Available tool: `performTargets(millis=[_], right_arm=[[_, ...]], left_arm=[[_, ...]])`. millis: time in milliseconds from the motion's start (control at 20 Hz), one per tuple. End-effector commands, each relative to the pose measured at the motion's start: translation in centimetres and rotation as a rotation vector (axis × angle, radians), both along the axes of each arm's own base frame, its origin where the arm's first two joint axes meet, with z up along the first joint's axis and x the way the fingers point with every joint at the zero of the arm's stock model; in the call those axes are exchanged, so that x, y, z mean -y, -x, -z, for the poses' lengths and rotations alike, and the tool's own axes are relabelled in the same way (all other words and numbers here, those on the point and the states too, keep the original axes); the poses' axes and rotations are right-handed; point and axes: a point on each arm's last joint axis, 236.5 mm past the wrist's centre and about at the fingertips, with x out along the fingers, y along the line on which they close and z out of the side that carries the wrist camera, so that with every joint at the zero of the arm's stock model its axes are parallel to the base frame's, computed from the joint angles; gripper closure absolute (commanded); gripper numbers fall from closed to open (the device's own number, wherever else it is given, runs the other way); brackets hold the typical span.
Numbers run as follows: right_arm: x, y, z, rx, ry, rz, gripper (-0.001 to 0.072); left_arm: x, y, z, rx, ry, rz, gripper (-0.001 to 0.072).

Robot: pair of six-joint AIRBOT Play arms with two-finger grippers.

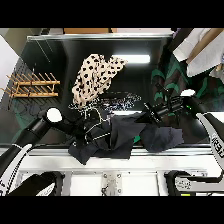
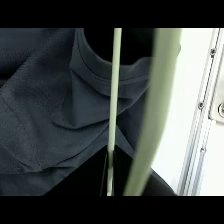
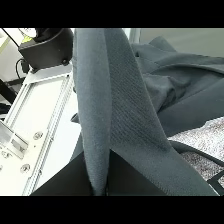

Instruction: Fold the clothes and pants, and hang the long-sleeved shirts on hangers.

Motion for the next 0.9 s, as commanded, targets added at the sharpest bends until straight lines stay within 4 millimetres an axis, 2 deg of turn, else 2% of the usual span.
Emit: performTargets(millis=[0, 150, 250, 500, 700, 750, 800, 850], right_arm=[[0.0, 0.0, 0.0, -0.001, 0.001, 0.0, 0.0696], [0.0, 0.0, 0.0, -0.001, 0.001, 0.0, 0.0697], [0.0, 0.0, 0.0, -0.001, 0.001, 0.0, 0.0698], [0.0, 0.0, 0.0, 0.0, -0.003, 0.001, 0.07], [-0.4, -0.5, -0.9, 0.001, -0.043, 0.022, 0.0701], [-0.4, -0.6, -1.1, 0.001, -0.05, 0.025, 0.0701], [-0.5, -0.6, -1.2, 0.001, -0.053, 0.028, 0.0701], [-0.5, -0.6, -1.2, 0.001, -0.053, 0.027, 0.0701]], left_arm=[[0.0, 0.0, 0.0, 0.002, -0.002, 0.001, 0.0696], [-0.1, 0.0, 0.0, 0.003, -0.007, 0.003, 0.0693], [-0.1, -0.1, 0.1, -0.002, -0.009, -0.01, 0.0361], [-0.1, -0.2, 0.1, -0.02, -0.015, -0.045, 0.0363], [-0.2, 0.0, 0.0, -0.056, -0.027, -0.091, 0.0361], [-0.2, 0.1, 0.0, -0.066, -0.03, -0.097, 0.0291], [-0.2, 0.1, 0.0, -0.083, -0.036, -0.127, 0.013], [-0.2, 0.1, 0.1, -0.1, -0.043, -0.156, 0.0128]])
